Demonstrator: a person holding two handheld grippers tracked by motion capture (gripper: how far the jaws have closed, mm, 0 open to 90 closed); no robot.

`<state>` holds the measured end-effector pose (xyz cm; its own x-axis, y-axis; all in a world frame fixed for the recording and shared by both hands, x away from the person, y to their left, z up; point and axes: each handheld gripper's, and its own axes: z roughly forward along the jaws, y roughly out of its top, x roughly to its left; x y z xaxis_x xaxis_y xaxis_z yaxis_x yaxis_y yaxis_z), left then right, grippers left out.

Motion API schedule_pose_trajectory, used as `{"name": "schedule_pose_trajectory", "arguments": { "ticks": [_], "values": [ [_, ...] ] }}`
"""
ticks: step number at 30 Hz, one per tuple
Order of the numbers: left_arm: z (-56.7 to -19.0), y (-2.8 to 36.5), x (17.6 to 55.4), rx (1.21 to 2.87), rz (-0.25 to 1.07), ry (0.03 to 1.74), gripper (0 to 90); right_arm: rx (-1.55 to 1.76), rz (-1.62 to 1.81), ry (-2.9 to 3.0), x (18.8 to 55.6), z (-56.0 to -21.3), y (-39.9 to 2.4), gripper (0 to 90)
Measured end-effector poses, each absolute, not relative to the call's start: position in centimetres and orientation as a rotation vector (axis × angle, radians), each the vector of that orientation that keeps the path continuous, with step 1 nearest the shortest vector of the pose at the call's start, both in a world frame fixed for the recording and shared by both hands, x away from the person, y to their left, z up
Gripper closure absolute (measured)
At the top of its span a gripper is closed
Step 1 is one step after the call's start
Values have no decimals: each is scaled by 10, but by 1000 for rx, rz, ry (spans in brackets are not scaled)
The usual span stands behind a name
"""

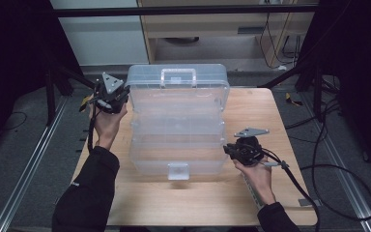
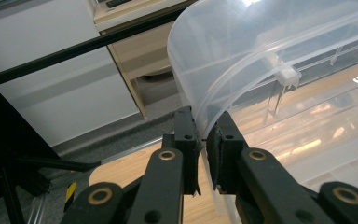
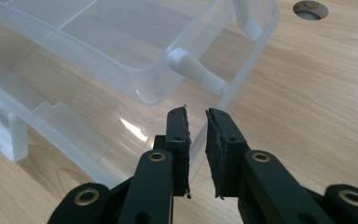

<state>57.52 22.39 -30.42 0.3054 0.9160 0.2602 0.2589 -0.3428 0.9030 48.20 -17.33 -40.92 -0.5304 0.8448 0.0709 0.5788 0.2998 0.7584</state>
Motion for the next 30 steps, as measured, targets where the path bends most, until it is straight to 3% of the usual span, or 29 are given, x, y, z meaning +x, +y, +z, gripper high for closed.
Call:
{"name": "schedule_pose_trajectory", "arguments": {
  "ticks": [30],
  "values": [
    [-299,218,607,1818,1071,1088,806,1284,1081,2228,482,-409,-173,791]
  ]
}}
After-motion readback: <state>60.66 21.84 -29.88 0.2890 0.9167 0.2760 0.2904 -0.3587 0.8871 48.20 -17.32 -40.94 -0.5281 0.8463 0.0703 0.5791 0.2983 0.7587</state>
